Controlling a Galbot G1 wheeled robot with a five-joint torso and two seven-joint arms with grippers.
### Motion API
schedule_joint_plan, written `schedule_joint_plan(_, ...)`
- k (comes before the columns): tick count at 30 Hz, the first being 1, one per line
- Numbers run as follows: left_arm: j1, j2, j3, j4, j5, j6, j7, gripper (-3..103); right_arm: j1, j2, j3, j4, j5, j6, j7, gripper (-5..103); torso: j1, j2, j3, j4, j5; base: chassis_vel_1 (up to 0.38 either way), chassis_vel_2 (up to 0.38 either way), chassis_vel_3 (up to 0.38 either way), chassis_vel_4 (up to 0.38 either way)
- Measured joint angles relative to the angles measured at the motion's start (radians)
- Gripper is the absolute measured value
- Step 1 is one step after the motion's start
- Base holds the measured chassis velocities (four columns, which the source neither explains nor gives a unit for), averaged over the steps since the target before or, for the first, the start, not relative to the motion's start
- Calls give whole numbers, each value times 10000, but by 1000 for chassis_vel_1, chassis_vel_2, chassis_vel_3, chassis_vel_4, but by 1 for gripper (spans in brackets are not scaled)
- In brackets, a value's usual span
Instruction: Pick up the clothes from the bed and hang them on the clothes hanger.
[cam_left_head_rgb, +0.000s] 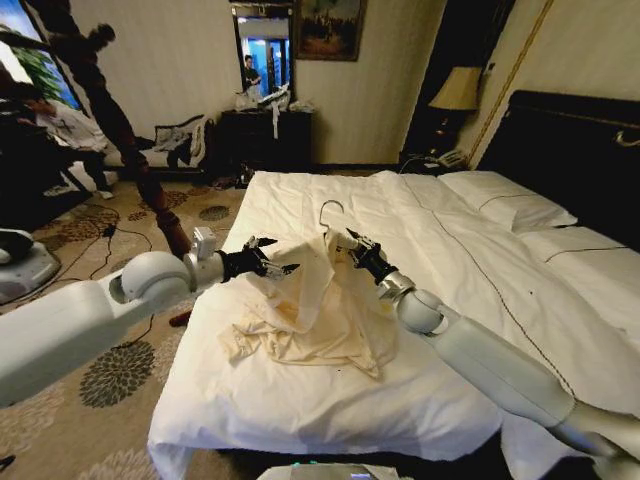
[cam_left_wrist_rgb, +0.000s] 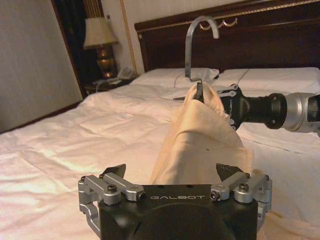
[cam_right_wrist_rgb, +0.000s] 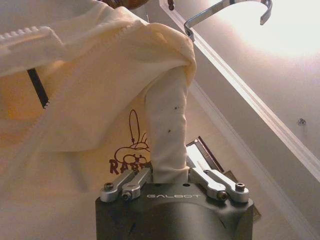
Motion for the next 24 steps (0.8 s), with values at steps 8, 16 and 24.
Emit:
schedule_joint_plan(8, -773, -458, 920, 179, -577, 534, -111, 100, 84, -49, -7, 67, -54, 19, -13, 18, 0, 0, 0, 6, 0, 0, 0, 0, 0)
schedule_joint_plan(16, -1356, -349, 1642, 32, -708, 853, -252, 74, 148, -9, -50, 52, -314, 135, -46, 18, 0, 0, 0, 9, 2, 0, 0, 0, 0)
schedule_joint_plan(24, -1306, -419, 1728, 116, -446, 681, -290, 46, 134, -73, -38, 104, -391, 200, -125, 18, 0, 0, 0, 7, 0, 0, 0, 0, 0)
